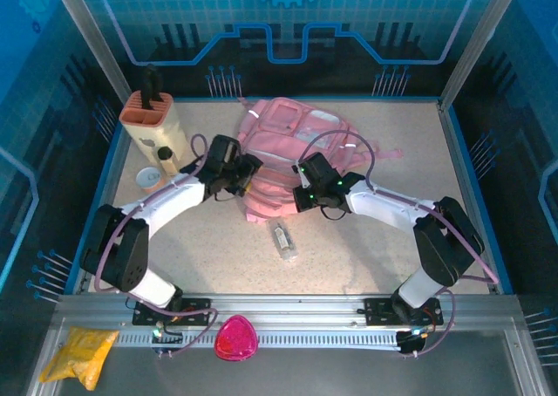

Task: Pack the student bag

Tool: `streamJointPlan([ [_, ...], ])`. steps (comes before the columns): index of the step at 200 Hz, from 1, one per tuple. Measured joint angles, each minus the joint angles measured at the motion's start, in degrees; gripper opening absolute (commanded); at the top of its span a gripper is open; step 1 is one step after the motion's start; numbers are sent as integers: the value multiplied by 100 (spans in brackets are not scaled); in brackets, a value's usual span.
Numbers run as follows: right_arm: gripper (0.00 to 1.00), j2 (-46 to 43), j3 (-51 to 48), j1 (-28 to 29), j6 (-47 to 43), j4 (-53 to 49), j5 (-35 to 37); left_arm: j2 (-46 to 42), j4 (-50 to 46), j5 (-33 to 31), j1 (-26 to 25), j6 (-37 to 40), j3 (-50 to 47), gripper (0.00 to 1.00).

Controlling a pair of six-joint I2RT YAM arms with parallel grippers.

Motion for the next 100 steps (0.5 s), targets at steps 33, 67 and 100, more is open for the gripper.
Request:
streamJointPlan([
  [33,0,13,-11,0,66,46,-22,195,170,-190,-577,-577,37,59],
  [67,0,76,-11,0,87,87,-33,599,118,-413,-776,-894,269,49],
  [100,0,144,22,-13,85,79,-35,837,-33,-654,-809,-994,551,26],
])
